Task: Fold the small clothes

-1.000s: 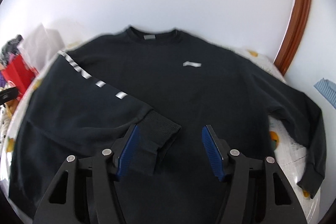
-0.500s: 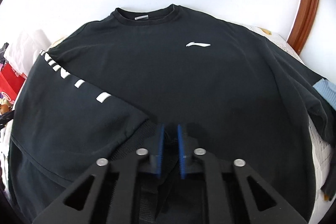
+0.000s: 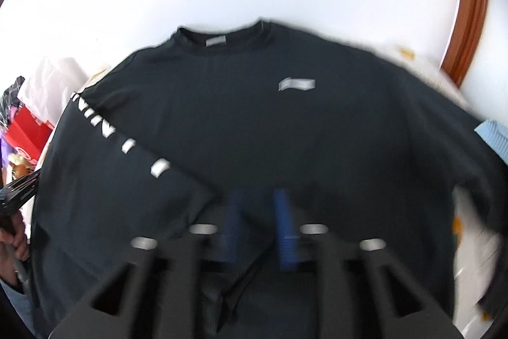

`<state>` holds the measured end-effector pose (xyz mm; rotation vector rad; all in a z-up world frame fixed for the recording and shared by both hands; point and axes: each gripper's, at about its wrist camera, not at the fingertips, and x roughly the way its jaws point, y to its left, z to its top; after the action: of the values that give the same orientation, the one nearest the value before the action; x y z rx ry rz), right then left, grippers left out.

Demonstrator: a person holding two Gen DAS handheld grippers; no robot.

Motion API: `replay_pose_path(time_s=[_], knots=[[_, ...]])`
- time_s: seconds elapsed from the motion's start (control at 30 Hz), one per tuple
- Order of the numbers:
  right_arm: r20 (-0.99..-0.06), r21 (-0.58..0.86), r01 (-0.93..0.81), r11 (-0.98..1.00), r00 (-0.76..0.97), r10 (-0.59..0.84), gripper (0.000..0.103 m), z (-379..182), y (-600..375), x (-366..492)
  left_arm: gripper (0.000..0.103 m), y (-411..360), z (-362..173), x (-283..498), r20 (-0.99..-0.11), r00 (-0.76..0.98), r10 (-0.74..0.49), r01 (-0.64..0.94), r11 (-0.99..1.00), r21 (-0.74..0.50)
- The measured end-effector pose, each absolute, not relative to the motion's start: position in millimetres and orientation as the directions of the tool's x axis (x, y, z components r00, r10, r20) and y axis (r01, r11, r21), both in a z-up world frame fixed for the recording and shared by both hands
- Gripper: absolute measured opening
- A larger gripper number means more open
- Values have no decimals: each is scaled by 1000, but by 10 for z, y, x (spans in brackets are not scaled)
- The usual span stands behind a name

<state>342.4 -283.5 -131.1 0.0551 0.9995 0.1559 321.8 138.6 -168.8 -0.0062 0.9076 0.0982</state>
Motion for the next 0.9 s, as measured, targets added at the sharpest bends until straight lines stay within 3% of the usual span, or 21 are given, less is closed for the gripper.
replay_pose_path(time_s=[0.03, 0.2, 0.23, 0.3, 0.33, 0.53, 0.73, 0.9], knots=[[-835, 136, -105, 985, 524, 171, 50, -1366, -2837, 3396, 15, 1397, -1686, 3220, -789, 609, 76, -89, 996, 27], [-840, 163, -108, 981, 505, 195, 51, -1542, -2759, 3247, 16, 1396, -1697, 3217, -788, 611, 75, -89, 996, 26], [-842, 140, -116, 983, 508, 179, 46, -1548, -2714, 3248, 16, 1394, -1699, 3217, -787, 612, 77, -89, 996, 29], [-839, 107, -137, 985, 520, 163, 21, -1548, -2639, 3249, 12, 1393, -1702, 3212, -784, 616, 75, -89, 996, 26], [-839, 107, -168, 980, 513, 180, 16, -1544, -2593, 3269, 10, 1391, -1702, 3210, -784, 617, 68, -84, 996, 20], [-783, 40, -194, 980, 604, 152, 15, -1126, -2673, 3412, 7, 1448, -1689, 3199, -781, 623, 39, -91, 996, -23], [-718, -3, -70, 998, 695, 46, 15, -801, -3096, 3754, 7, 1524, -1693, 3199, -780, 626, 8, -108, 991, -76], [-731, 21, 32, 999, 683, -6, 15, -875, -3520, 4043, 7, 1505, -1694, 3206, -783, 622, 14, -110, 992, -70]])
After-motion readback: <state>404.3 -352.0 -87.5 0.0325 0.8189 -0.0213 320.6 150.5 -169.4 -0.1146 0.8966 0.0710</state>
